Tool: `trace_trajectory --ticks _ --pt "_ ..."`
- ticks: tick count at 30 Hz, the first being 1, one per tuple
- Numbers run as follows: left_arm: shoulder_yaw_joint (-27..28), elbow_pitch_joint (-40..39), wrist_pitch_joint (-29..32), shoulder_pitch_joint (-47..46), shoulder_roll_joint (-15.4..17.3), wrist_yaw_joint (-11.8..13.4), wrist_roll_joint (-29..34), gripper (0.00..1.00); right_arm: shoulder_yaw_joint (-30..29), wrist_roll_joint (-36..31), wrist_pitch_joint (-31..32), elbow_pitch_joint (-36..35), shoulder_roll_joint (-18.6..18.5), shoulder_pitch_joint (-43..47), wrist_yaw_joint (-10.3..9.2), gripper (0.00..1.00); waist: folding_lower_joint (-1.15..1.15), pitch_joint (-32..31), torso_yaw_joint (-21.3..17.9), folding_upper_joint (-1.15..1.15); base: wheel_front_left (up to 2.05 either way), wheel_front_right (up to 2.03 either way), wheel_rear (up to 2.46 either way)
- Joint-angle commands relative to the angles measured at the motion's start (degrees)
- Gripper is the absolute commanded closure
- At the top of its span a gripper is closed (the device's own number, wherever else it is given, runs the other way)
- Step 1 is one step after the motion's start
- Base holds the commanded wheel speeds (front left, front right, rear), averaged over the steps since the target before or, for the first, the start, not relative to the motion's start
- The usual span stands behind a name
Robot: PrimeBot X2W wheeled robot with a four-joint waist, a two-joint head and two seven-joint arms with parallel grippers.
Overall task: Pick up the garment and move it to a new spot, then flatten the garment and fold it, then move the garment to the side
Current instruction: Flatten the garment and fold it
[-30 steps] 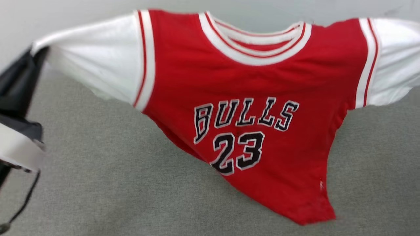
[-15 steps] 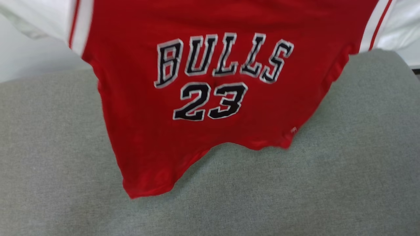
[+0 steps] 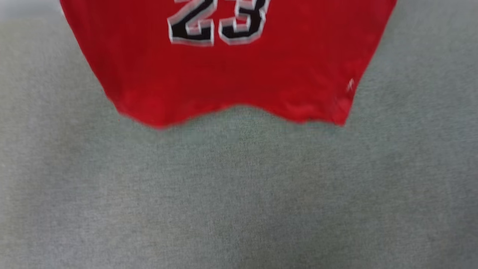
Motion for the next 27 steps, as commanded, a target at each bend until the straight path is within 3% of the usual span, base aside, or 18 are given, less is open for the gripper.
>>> trace_trajectory --ticks 1,13,19,27 --pt "-1.7 3.7 -0.4 -6.2 -1.7 -1.0 1.5 1.00 1.0 -1.2 -1.2 3.0 0.6 -4.9 -0.06 1.00 -0.01 6.4 0.7 0.00 0.00 0.00 0.00" --pt "-9.7 29.8 -8.6 -37.4 -13.2 -6.2 10.3 1.00 5.5 -10.4 -13.7 24.8 5.6 -31.0 -0.06 1.00 -0.01 17.2 2.7 0.00 0.00 0.00 0.00" --pt "-11.4 38.6 -14.3 -39.6 -16.8 -7.6 11.2 1.00 5.8 -13.2 -20.1 31.7 8.6 -32.4 -0.06 1.00 -0.01 18.3 3.4 0.00 0.00 0.00 0.00" --pt "-14.8 46.4 -22.7 -29.0 -21.9 -9.3 10.3 1.00 5.3 -12.7 -27.7 39.6 12.1 -23.1 -0.06 1.00 -0.01 16.4 4.1 0.00 0.00 0.00 0.00"
